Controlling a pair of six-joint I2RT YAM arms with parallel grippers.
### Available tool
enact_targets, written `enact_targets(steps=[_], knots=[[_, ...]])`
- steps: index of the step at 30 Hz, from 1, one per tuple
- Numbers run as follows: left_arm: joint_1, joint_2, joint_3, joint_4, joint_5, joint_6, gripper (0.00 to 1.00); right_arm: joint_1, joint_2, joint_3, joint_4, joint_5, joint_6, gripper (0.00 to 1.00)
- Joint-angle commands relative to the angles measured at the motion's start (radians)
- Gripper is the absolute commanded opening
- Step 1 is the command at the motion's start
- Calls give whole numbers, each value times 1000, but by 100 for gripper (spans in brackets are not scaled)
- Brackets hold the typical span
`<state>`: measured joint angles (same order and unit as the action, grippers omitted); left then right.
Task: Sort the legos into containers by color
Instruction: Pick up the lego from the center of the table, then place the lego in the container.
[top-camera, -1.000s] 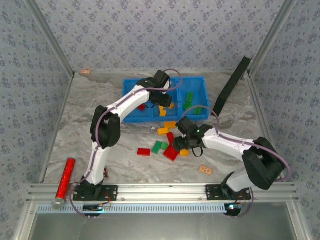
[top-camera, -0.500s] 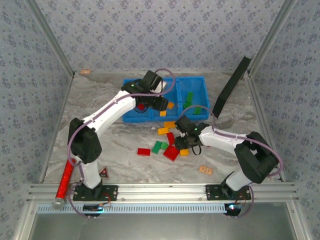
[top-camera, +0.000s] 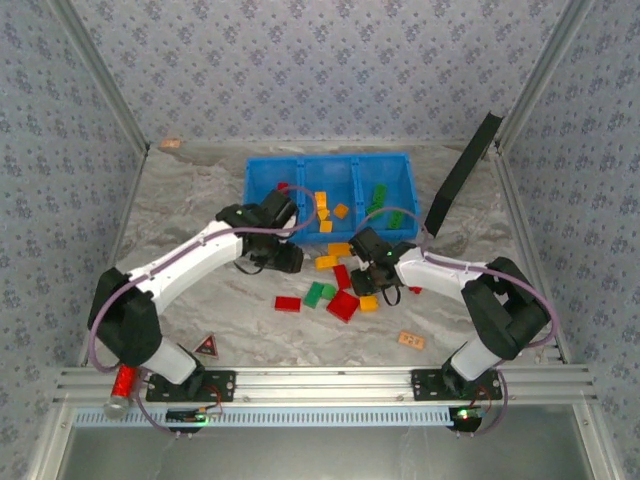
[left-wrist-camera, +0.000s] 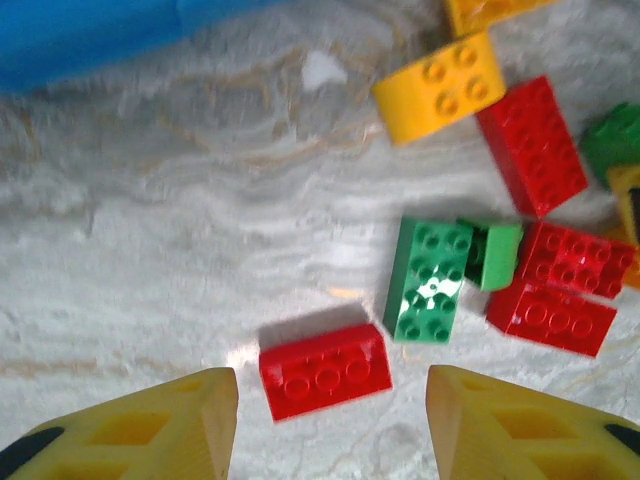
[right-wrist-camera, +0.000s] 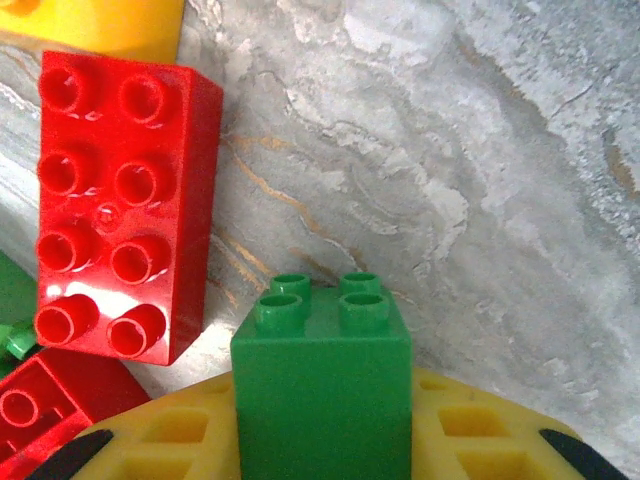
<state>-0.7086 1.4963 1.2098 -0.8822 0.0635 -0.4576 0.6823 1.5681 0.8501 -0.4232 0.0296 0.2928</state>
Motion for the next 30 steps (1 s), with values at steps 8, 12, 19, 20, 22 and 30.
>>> enact_targets(steps=[8, 12, 19, 20, 22, 30], knots=[[-25, -207, -253, 57, -18, -506, 59, -30, -111, 157, -173, 51, -70, 28], [-33, -280, -292, 45, -52, -682, 61, -51, -176, 226, -234, 81, -106, 28], [-60, -383, -383, 143, -84, -940, 68, -178, -178, 328, -186, 77, -156, 28], [-75, -402, -416, 188, -97, -995, 71, -204, -164, 333, -152, 70, -155, 28], [-95, -418, -469, 285, -104, -1082, 73, -241, -126, 380, -106, 62, -146, 28], [-155, -323, -412, 215, -134, -1227, 77, -323, 118, 550, -16, 48, -160, 28]])
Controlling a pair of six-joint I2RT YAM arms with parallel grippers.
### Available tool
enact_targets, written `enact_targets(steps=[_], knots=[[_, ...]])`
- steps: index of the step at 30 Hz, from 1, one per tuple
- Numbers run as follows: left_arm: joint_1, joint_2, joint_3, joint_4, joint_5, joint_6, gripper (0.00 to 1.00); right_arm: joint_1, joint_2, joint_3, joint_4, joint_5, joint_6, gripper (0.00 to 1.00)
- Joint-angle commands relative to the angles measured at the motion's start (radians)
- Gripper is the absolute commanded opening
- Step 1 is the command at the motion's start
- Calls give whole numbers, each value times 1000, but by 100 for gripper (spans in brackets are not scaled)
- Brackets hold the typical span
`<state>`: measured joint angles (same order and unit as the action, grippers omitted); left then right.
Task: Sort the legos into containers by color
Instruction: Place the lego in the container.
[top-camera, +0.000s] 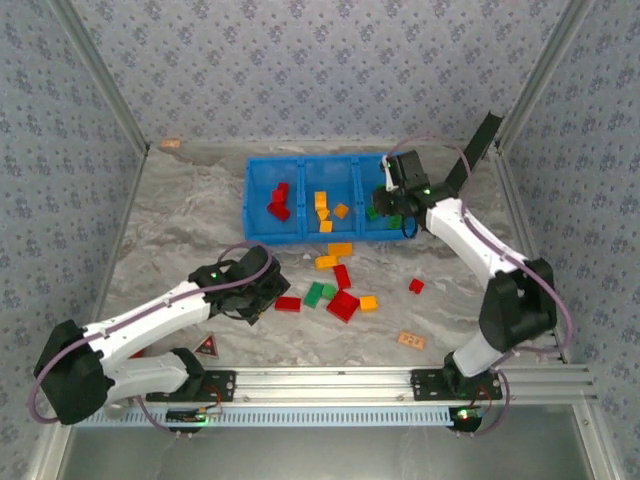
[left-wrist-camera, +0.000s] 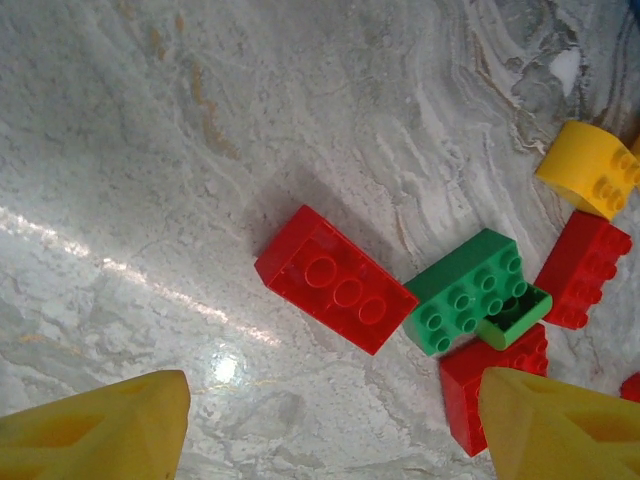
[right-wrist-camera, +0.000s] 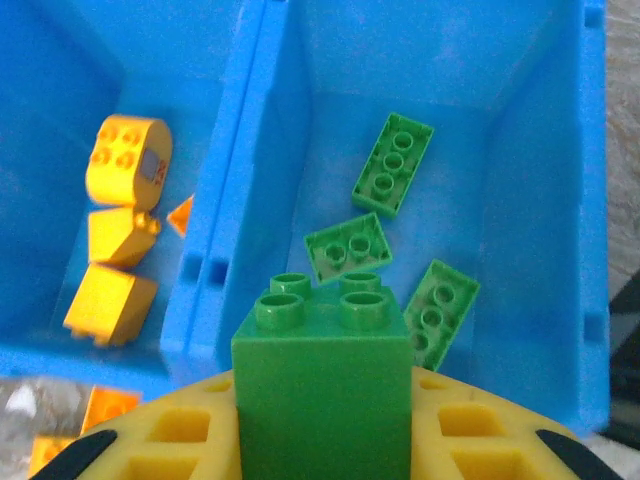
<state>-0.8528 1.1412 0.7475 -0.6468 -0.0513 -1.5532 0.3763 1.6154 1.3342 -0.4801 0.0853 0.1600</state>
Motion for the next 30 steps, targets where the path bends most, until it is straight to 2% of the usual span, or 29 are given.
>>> enact_targets(steps=[1, 5, 13, 20, 30], knots=[[-14, 48, 65, -26, -15, -144, 78, -21, 101, 87, 45, -5, -30, 28], [-19, 104, 104, -89, -1, -199, 79, -34, 221, 165, 52, -14, -45, 28], [-36, 157, 109, -101, 30, -283, 80, -57, 383, 224, 91, -43, -38, 30], [-37, 190, 76, -39, 32, -318, 80, -59, 426, 238, 96, -57, -41, 35], [-35, 302, 80, 66, 82, -317, 79, -65, 415, 226, 90, -65, -40, 48]])
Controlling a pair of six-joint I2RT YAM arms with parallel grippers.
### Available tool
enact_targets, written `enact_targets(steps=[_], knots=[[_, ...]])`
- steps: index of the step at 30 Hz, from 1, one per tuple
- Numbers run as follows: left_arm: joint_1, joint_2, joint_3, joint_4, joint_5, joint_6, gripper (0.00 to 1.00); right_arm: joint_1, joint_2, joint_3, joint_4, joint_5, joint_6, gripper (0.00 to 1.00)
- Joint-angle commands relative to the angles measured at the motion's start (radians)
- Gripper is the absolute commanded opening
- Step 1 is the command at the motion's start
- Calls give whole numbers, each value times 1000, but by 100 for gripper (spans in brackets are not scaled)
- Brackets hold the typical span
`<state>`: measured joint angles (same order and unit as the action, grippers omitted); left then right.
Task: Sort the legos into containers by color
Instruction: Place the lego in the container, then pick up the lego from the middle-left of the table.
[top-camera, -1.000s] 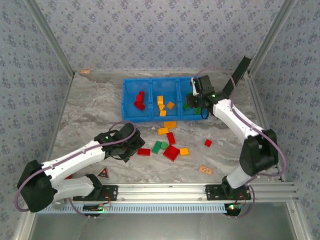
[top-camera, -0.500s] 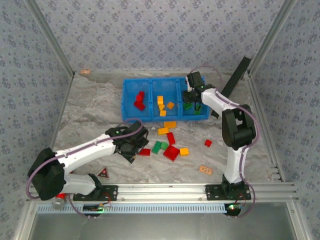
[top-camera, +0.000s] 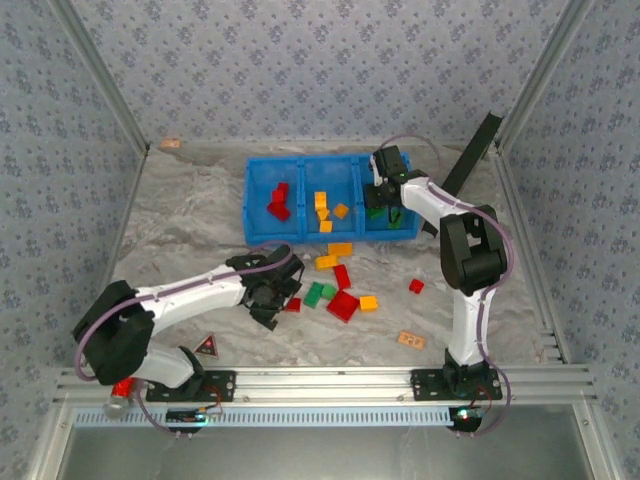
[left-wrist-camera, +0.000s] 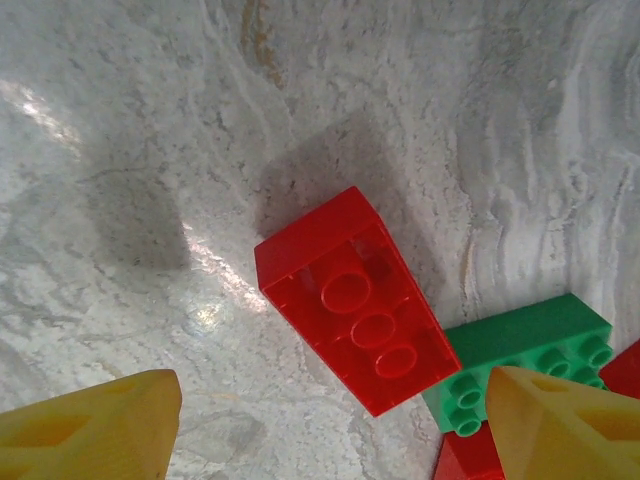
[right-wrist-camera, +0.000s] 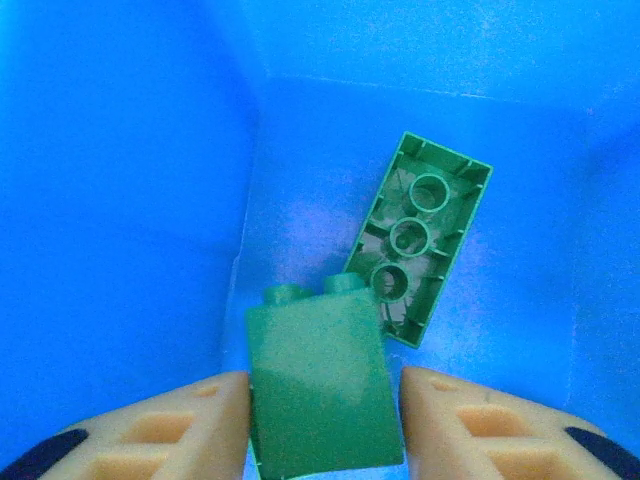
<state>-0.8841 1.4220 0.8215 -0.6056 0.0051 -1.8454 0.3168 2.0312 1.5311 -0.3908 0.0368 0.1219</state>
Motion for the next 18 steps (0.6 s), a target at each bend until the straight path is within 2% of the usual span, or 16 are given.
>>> enact_targets(steps=[1, 6, 12, 18], knots=[[3, 36, 15, 15, 38, -21, 79, -5, -3, 31, -1, -22, 1, 51], [17, 79, 27, 2, 56, -11, 79, -5, -27, 47, -20, -28, -5, 54], [26, 80, -44, 67, 89, -83, 77, 1, -98, 28, -17, -41, -14, 54], [30, 120, -16, 63, 85, -66, 74, 9, -157, -5, -4, -50, -13, 54]])
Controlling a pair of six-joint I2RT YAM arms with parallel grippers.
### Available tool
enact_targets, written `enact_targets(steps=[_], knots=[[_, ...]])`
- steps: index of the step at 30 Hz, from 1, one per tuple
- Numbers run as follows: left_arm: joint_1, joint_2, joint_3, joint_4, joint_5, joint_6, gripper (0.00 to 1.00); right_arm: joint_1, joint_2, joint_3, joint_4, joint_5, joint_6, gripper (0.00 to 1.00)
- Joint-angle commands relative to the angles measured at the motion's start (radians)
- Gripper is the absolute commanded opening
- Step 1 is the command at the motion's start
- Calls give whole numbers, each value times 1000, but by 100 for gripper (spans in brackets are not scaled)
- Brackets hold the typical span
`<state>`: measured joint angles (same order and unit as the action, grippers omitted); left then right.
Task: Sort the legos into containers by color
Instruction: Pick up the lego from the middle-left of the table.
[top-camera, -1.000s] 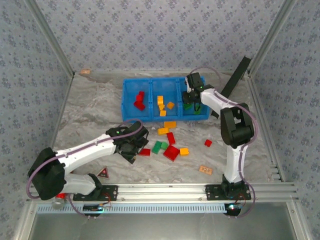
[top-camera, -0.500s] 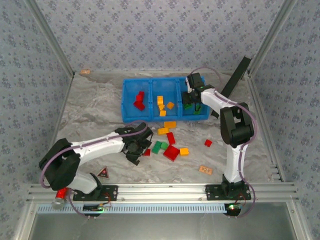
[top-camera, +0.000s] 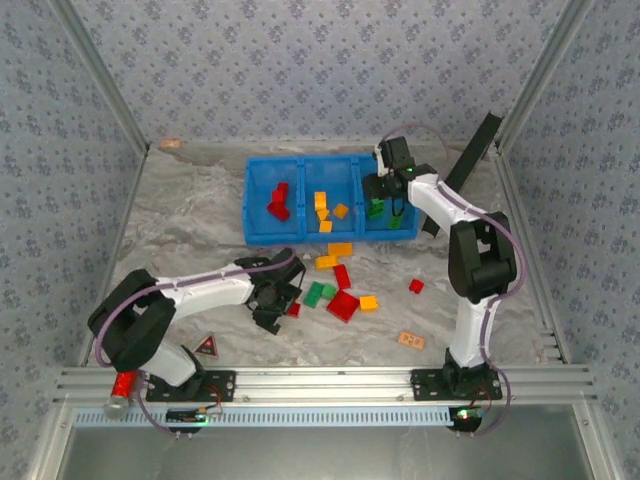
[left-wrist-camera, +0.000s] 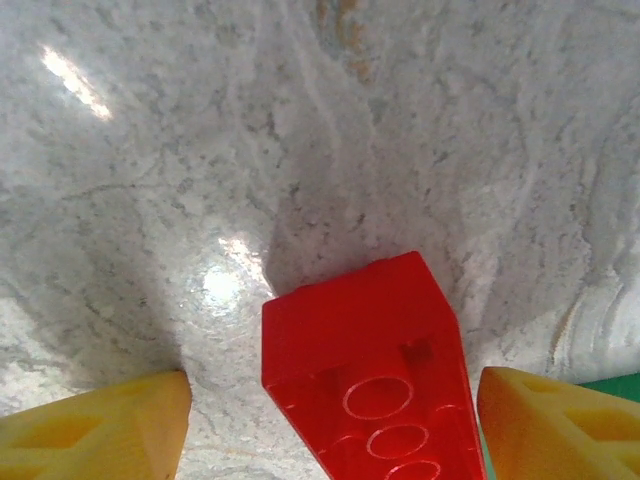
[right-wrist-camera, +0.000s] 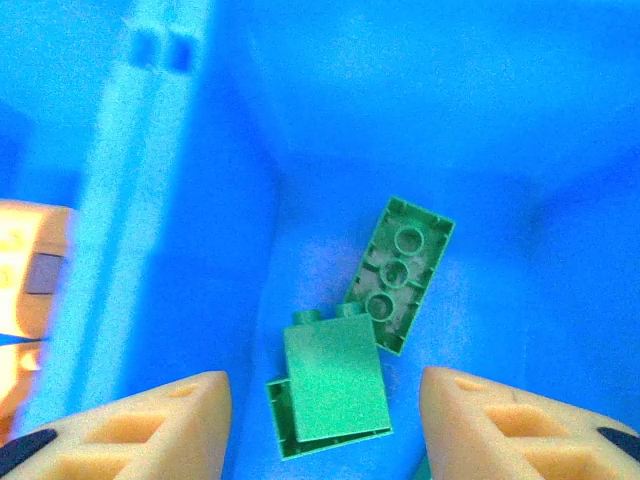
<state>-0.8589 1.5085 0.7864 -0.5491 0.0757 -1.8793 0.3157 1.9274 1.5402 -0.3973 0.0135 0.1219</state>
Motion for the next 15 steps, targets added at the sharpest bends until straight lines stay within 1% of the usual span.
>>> enact_targets(steps=[1, 2, 4, 7, 11, 15], knots=[[7, 40, 20, 7, 19, -33, 72, 12, -65, -20, 3, -28, -13, 54], [7, 44, 19, 12, 22, -35, 70, 15, -77, -27, 3, -27, -13, 54], [7, 49, 13, 22, 27, -38, 63, 18, -110, -51, 2, -25, -11, 54], [8, 53, 11, 18, 29, -34, 49, 23, -174, -98, -6, -23, 3, 55], [31, 46, 11, 1, 53, 42, 33, 13, -270, -197, -35, -54, 52, 56], [54, 19, 10, -42, 52, 120, 23, 5, -379, -336, -82, -59, 99, 59]])
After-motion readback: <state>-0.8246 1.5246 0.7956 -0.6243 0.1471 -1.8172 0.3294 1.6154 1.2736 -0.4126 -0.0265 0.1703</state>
